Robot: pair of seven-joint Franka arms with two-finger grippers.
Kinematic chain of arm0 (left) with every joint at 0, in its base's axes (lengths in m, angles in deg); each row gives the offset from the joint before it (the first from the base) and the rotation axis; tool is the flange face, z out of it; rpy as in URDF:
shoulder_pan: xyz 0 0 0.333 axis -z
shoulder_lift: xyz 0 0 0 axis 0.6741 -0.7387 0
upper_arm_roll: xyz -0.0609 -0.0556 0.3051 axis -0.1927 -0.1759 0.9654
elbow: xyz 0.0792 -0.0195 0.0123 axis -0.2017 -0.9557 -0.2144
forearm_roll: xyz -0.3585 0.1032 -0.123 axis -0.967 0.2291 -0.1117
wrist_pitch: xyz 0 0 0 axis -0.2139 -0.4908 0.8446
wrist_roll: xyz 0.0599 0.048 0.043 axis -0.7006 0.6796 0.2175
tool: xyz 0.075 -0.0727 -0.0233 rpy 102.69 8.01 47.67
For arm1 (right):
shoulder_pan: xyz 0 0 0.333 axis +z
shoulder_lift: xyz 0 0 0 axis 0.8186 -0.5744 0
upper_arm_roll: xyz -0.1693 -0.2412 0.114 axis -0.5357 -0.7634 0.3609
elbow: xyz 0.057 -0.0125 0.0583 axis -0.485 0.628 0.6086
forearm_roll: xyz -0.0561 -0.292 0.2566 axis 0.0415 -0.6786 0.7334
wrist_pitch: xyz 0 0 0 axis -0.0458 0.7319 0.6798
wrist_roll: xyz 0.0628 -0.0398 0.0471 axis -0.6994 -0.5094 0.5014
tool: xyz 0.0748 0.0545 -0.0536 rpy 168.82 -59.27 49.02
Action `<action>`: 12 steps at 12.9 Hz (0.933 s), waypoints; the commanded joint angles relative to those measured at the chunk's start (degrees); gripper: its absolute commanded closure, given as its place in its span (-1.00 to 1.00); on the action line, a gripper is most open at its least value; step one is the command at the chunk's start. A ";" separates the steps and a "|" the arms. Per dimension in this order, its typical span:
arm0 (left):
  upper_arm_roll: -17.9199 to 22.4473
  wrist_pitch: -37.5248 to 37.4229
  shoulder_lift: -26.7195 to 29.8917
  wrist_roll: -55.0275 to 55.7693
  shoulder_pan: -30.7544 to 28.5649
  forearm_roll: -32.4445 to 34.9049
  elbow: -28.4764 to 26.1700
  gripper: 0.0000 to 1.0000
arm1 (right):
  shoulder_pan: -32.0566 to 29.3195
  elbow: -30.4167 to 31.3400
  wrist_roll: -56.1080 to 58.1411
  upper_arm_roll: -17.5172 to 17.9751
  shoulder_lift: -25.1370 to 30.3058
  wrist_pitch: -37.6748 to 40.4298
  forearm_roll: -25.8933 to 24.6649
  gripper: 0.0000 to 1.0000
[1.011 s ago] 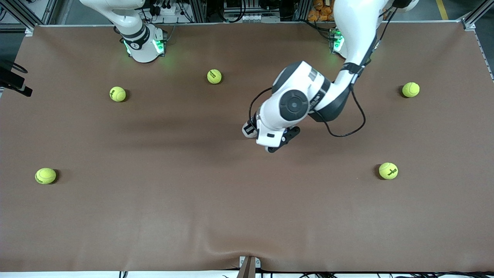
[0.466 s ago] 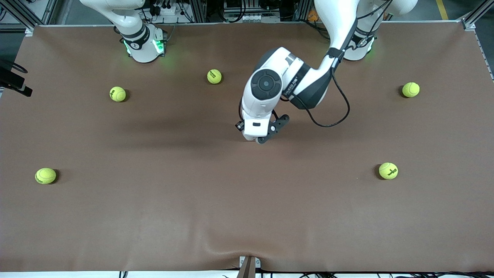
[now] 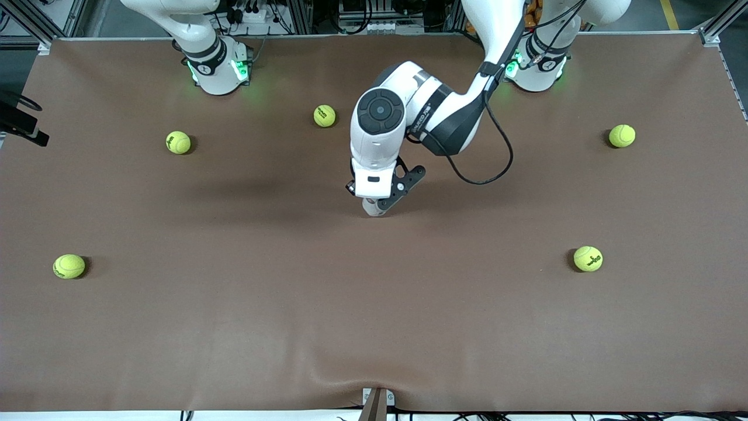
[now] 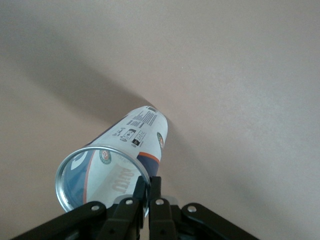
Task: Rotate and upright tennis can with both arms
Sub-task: 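Rotate the can upright with the left gripper and lower it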
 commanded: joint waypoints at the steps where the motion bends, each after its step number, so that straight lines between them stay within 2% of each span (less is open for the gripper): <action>1: 0.90 0.92 -2.18 1.34 0.50 1.33 2.39 1.00 | -0.56 -1.49 0.49 0.22 -0.70 0.78 0.95 -1.00; 4: 0.90 1.80 -2.27 1.34 0.50 1.33 2.39 1.00 | -0.56 -1.49 0.49 0.22 -0.70 0.78 0.95 -1.00; 6: 0.90 2.41 -2.18 1.34 0.50 1.33 2.31 0.45 | -0.56 -1.49 0.58 0.22 -0.70 0.78 0.95 -1.00; 7: 0.90 2.59 -2.18 1.43 0.50 1.33 2.30 -0.34 | -0.56 -1.49 0.49 0.22 -0.88 0.69 0.95 -1.00; 8: 0.99 2.59 -2.01 1.25 0.50 1.33 2.22 -0.99 | -0.56 -1.49 0.58 0.22 -0.70 0.78 0.95 -1.00; 10: 1.08 2.42 -1.39 1.16 0.41 1.33 2.22 -1.00 | -0.56 -1.49 0.58 0.22 -0.70 0.69 0.95 -1.00; 12: 1.17 1.72 1.84 1.16 0.06 1.33 2.04 -1.00 | -0.56 -1.49 0.49 0.22 -0.70 0.69 0.95 -1.00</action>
